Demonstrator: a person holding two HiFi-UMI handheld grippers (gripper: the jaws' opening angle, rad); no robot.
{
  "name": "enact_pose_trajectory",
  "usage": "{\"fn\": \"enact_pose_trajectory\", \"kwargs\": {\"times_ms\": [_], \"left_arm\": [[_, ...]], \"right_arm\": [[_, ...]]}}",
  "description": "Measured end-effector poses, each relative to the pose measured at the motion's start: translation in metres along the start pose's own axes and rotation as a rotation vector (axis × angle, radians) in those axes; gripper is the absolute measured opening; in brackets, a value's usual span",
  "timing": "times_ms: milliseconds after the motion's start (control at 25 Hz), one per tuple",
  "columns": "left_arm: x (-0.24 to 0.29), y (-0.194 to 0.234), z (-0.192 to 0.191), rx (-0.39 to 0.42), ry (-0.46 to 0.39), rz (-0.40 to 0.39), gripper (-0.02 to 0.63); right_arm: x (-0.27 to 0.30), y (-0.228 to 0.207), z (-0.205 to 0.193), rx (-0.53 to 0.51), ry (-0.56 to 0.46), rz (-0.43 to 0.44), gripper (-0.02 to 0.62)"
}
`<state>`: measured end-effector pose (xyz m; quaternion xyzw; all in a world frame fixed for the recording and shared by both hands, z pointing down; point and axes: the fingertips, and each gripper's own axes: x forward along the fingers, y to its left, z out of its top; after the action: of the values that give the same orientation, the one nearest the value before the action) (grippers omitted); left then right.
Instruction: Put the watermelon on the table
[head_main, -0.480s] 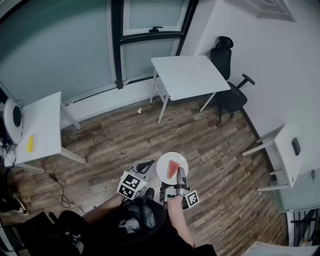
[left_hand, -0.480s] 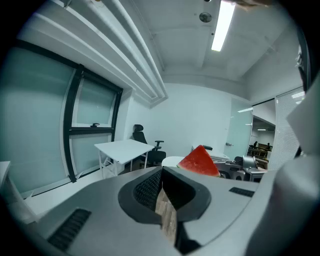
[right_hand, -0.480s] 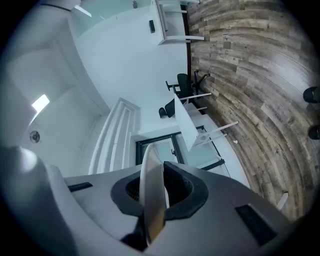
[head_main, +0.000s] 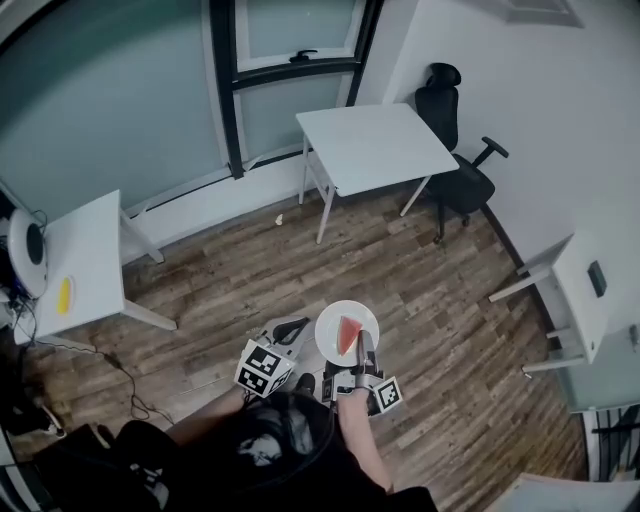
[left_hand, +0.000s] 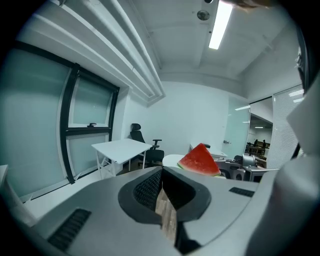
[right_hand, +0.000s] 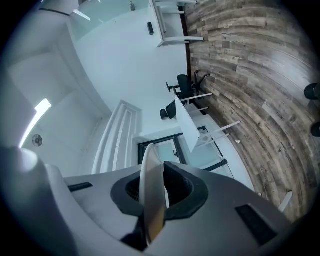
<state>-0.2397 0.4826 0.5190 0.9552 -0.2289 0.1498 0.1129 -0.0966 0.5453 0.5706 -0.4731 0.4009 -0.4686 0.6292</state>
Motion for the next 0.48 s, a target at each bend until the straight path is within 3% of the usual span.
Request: {"fn": "enact_pose_trajectory", "kwargs": {"times_ms": [240,480], "left_arm": [[0.012,0.009,0.009,-0.033,-0.009,0.018,0.006],[0.033,0.008,0.021,-0.038,-0.024,0.036,0.006]], "right_arm": [[-0.002,0.003,0.018,-0.004,-0.017,-0.001,0.031],[0.029,0.019,0.034,-0.136,0.018,0.000,0.032]]}}
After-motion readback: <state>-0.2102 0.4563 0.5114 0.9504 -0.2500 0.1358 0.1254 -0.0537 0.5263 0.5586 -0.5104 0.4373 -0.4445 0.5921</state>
